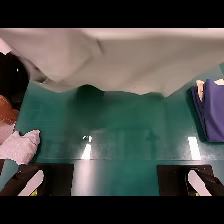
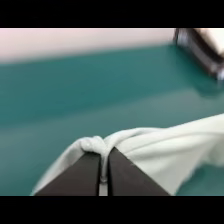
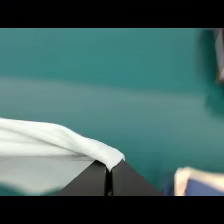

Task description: Fold the shirts.

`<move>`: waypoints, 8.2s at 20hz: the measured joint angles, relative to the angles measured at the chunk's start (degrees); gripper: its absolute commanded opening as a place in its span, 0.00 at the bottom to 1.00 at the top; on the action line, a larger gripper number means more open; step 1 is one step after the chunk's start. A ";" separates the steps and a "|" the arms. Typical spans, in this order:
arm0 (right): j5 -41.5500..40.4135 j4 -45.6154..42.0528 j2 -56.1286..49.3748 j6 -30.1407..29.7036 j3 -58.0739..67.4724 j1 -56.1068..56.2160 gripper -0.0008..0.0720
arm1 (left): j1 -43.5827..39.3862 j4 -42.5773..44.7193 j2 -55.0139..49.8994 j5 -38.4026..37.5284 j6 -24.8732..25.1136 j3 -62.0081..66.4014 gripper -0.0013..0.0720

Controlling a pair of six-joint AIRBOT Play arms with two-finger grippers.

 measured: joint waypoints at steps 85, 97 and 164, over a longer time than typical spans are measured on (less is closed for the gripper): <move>6.64 -0.20 -19.91 3.39 -25.64 0.57 0.62 | -9.11 -3.37 3.56 10.75 -8.07 -92.85 0.06; 12.79 -9.40 -11.93 2.78 -50.14 -15.39 0.62 | -9.11 -8.83 3.69 7.76 0.92 -86.55 0.05; 12.72 12.68 -56.04 -4.15 -16.57 -5.40 0.19 | -18.53 -4.46 -36.72 14.73 0.24 -36.57 0.05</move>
